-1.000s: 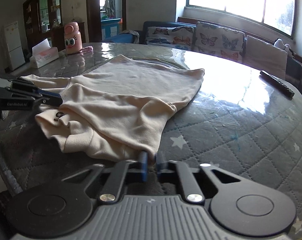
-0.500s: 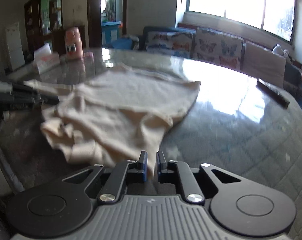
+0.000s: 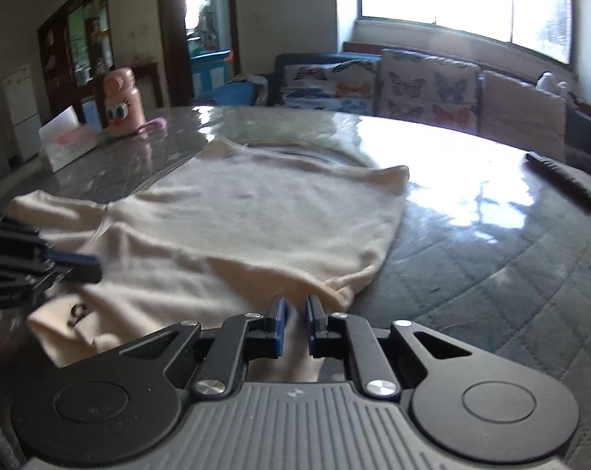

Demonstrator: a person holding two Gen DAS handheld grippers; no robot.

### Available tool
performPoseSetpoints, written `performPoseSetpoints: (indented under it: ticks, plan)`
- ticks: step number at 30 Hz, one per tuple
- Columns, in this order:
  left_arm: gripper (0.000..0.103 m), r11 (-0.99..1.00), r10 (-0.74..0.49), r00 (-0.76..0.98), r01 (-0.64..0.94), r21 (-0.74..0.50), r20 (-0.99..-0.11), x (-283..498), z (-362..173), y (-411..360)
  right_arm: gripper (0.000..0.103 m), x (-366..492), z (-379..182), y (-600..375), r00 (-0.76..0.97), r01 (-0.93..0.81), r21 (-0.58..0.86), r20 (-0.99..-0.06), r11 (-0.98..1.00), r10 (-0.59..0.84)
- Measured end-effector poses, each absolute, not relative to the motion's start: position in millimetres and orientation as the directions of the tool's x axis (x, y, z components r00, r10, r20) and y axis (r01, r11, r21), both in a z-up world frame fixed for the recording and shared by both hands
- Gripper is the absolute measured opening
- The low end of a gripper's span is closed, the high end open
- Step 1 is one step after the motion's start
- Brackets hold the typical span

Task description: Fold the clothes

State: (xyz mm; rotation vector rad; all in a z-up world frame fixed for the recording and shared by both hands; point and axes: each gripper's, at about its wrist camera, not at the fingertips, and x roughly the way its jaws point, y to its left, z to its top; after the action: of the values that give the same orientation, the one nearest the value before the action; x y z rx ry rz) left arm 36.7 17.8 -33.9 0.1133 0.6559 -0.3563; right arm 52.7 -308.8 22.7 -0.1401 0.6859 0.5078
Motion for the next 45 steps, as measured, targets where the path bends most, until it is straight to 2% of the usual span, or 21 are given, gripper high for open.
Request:
performPoseSetpoints:
  ticks: [5, 8, 11, 13, 15, 18, 25, 39, 45]
  plan:
    - [0.005, 0.957, -0.243, 0.756, 0.288, -0.024, -0.608, 26, -28, 40, 0.010, 58, 19, -299, 0.645, -0.513, 0.032, -0.645, 0.858, 0.410]
    - [0.009, 0.980, -0.172, 0.776, 0.196, -0.027, -0.606, 19, -25, 64, 0.010, 61, 16, -297, 0.654, -0.501, 0.018, -0.647, 0.865, 0.392]
    - [0.013, 0.995, -0.100, 0.788, 0.092, -0.045, -0.608, 11, -21, 92, 0.015, 55, 23, -284, 0.655, -0.530, 0.005, -0.632, 0.848, 0.413]
    - [0.033, 0.999, -0.035, 0.797, 0.016, -0.036, -0.603, 6, -20, 108, 0.017, 52, 25, -273, 0.634, -0.566, 0.009, -0.635, 0.824, 0.442]
    - [0.038, 0.998, 0.028, 0.799, -0.055, -0.027, -0.600, 2, -20, 124, 0.023, 49, 27, -261, 0.611, -0.601, 0.014, -0.637, 0.799, 0.470]
    - [0.039, 0.987, 0.109, 0.790, -0.160, -0.032, -0.603, -4, -20, 148, 0.031, 45, 25, -238, 0.558, -0.660, 0.029, -0.650, 0.751, 0.516]
    - [0.040, 0.934, 0.196, 0.756, -0.337, -0.116, -0.624, -10, -22, 197, 0.036, 38, 17, -191, 0.474, -0.755, 0.027, -0.667, 0.655, 0.574]
    - [0.041, 0.822, 0.064, 0.762, -0.407, -0.399, -0.644, 2, -25, 232, 0.042, 37, 16, -172, 0.449, -0.784, 0.028, -0.663, 0.620, 0.599]
    - [0.041, 0.802, 0.163, 0.783, -0.459, -0.382, -0.600, 20, -24, 254, 0.043, 38, 16, -174, 0.448, -0.780, 0.041, -0.661, 0.625, 0.602]
